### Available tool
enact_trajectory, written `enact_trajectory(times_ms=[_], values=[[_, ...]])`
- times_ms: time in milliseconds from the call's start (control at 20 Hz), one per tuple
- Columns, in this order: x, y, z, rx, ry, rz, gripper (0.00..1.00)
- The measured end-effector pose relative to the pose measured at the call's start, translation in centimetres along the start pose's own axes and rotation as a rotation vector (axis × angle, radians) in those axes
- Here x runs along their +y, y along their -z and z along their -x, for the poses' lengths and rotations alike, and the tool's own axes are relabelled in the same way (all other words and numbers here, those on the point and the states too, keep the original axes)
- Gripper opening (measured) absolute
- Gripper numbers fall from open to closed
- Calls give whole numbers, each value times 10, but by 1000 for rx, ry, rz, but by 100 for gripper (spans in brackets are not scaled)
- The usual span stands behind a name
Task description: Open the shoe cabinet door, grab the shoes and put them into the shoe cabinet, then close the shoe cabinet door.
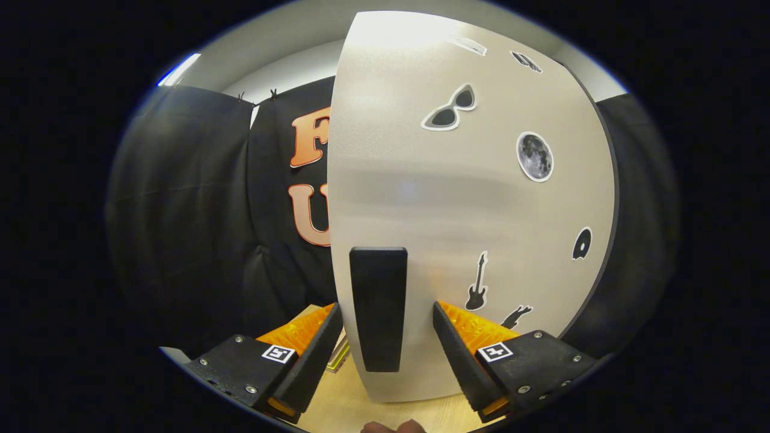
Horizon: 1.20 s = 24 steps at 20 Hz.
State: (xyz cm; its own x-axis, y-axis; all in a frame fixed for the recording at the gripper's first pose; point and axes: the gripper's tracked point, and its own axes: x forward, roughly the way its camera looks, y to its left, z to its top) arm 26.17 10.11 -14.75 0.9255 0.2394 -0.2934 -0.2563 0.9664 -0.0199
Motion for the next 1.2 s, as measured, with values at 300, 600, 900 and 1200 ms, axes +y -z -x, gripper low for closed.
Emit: enact_trajectory(times_ms=[300,600,900,1200], values=[[0,-1,-23,0,1,4,95],[0,-2,-39,7,0,-2,95],[2,10,-40,53,-2,-20,95],[15,13,6,50,-10,-29,95]])
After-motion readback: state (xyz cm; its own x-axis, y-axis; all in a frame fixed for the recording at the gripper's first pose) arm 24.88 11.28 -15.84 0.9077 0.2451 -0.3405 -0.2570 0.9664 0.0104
